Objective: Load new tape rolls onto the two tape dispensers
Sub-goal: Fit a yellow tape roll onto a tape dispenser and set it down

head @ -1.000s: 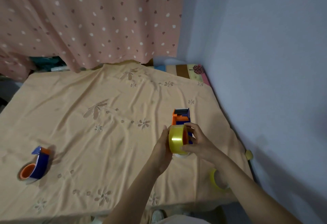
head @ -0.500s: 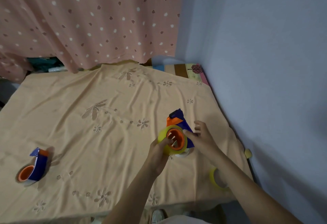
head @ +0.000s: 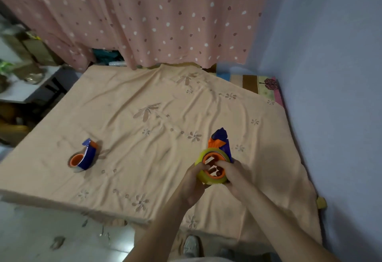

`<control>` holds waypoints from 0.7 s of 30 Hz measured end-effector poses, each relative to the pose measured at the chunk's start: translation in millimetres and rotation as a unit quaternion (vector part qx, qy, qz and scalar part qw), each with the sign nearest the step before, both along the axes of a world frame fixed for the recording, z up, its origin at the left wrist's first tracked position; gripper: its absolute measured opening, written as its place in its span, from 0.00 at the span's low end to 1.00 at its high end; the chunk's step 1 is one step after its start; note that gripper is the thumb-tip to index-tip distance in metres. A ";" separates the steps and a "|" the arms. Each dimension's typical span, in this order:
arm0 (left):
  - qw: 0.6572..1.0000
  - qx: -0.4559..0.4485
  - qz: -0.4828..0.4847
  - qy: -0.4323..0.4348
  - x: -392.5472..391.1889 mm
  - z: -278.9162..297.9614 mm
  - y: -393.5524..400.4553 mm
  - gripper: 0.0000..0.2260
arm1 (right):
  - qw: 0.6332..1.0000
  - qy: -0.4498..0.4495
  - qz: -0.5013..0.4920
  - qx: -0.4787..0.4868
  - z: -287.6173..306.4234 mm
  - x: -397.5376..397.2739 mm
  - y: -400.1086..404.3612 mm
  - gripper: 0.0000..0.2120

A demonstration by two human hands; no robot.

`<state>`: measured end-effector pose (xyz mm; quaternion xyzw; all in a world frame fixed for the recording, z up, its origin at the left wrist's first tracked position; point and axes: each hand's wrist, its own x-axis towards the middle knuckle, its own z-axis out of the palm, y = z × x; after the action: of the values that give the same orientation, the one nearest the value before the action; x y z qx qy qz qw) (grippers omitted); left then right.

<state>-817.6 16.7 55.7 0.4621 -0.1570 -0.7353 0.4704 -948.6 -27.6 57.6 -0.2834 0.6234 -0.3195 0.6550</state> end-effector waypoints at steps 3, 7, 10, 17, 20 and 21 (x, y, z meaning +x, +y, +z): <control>0.996 0.027 0.077 -0.038 16.8 0.4 16.8 0.22 | 0.997 0.065 0.038 -0.006 -8.2 29.3 1.6 0.08; 0.971 0.049 0.189 -0.135 47.4 -0.7 42.4 0.11 | 0.985 0.096 0.137 -0.043 -10.0 75.4 14.1 0.12; 0.956 0.062 0.234 -0.168 75.0 -0.3 61.1 0.03 | 0.975 0.080 0.192 -0.080 -6.1 110.7 31.4 0.12; 0.929 0.110 0.298 -0.187 148.8 -9.4 82.6 0.04 | 0.963 0.071 0.240 -0.097 -1.3 193.1 55.3 0.15; 0.931 0.114 0.298 -0.179 182.3 -15.0 87.2 0.03 | 0.962 0.086 0.241 -0.092 -7.6 227.0 59.5 0.13; 0.932 0.114 0.296 -0.177 199.0 -17.9 89.1 0.03 | 0.962 0.093 0.240 -0.092 -10.7 243.4 62.2 0.13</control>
<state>-618.7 105.8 37.7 0.6606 -0.0087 -0.4822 0.5753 -705.2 34.7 46.9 -0.5120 0.5632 -0.1817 0.6226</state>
